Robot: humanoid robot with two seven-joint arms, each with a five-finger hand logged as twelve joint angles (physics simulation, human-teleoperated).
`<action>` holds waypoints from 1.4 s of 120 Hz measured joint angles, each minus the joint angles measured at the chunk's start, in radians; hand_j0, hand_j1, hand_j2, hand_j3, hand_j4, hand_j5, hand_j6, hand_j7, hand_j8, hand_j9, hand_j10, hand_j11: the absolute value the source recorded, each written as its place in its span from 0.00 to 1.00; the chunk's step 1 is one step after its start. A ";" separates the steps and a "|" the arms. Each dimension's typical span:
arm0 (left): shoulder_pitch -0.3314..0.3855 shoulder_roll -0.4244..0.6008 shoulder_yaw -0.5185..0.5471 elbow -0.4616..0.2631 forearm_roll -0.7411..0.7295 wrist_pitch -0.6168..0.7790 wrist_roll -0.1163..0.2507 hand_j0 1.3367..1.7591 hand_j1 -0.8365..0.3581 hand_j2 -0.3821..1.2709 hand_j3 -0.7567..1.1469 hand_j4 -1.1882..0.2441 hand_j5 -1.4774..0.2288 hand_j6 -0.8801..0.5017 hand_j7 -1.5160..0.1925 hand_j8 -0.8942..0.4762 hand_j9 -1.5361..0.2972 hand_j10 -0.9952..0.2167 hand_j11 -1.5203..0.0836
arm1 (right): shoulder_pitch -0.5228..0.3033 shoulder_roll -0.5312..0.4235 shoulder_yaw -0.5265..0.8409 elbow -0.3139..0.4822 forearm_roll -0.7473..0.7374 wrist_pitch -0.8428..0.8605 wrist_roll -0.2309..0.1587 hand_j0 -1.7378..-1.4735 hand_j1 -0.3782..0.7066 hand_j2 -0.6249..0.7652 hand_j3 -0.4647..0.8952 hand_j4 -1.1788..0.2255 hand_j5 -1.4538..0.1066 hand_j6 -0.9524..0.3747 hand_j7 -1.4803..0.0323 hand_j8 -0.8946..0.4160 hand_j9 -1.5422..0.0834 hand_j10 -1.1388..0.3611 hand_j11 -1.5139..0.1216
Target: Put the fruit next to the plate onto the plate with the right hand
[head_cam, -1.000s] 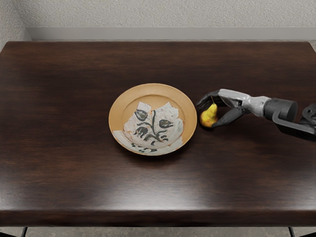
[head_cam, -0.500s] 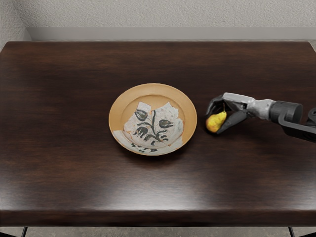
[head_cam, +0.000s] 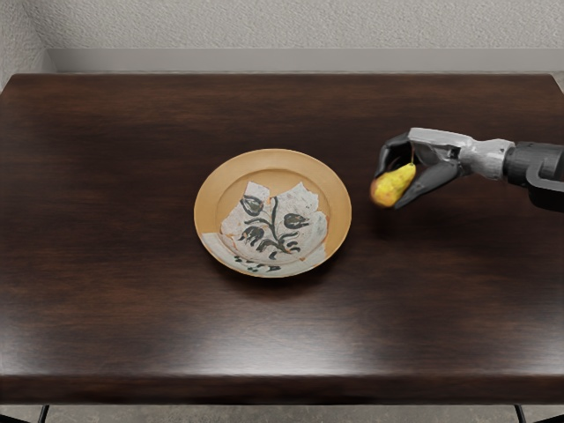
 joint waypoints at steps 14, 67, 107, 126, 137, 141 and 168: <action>0.000 0.000 0.000 0.000 0.000 0.000 0.000 0.76 0.98 0.23 0.40 0.82 0.85 0.63 0.88 0.64 0.83 0.81 0.94 | 0.028 0.007 0.003 0.001 0.003 0.017 0.003 0.30 0.61 0.70 0.34 0.36 0.27 0.35 0.35 0.46 0.32 0.47 0.29; 0.000 0.000 0.000 0.000 0.000 0.000 0.000 0.76 0.98 0.23 0.40 0.82 0.85 0.63 0.88 0.64 0.83 0.81 0.94 | 0.072 0.122 0.005 0.004 0.028 0.022 0.024 0.30 0.62 0.70 0.34 0.36 0.26 0.36 0.35 0.47 0.31 0.48 0.29; 0.000 0.000 0.000 0.000 0.000 0.000 0.000 0.76 0.98 0.23 0.40 0.82 0.85 0.63 0.88 0.64 0.83 0.81 0.94 | 0.065 0.209 -0.012 0.003 -0.002 0.018 0.030 0.30 0.61 0.69 0.34 0.36 0.27 0.34 0.36 0.46 0.32 0.47 0.29; 0.000 0.000 0.000 0.000 0.000 0.000 0.000 0.76 0.98 0.23 0.40 0.82 0.85 0.63 0.88 0.64 0.83 0.81 0.94 | 0.047 0.228 -0.022 -0.001 -0.033 0.013 0.030 0.30 0.61 0.70 0.34 0.36 0.27 0.34 0.36 0.46 0.31 0.47 0.29; 0.000 0.000 0.000 0.000 0.000 0.000 0.000 0.76 0.98 0.23 0.40 0.82 0.85 0.63 0.88 0.64 0.83 0.81 0.94 | 0.047 0.246 -0.023 -0.005 -0.042 0.010 0.026 0.30 0.60 0.69 0.34 0.36 0.27 0.34 0.36 0.45 0.32 0.46 0.29; 0.000 0.000 0.000 0.000 0.000 0.000 0.000 0.76 0.98 0.23 0.40 0.82 0.85 0.63 0.88 0.64 0.83 0.81 0.94 | 0.048 0.256 -0.024 -0.009 -0.043 0.009 0.024 0.30 0.60 0.69 0.34 0.36 0.28 0.34 0.36 0.45 0.32 0.46 0.29; 0.000 0.000 0.000 0.000 0.000 0.000 0.000 0.76 0.98 0.23 0.40 0.82 0.85 0.63 0.88 0.64 0.83 0.81 0.94 | 0.098 0.287 -0.024 -0.022 -0.047 0.012 -0.097 0.30 0.56 0.66 0.34 0.35 0.28 0.32 0.35 0.43 0.31 0.45 0.29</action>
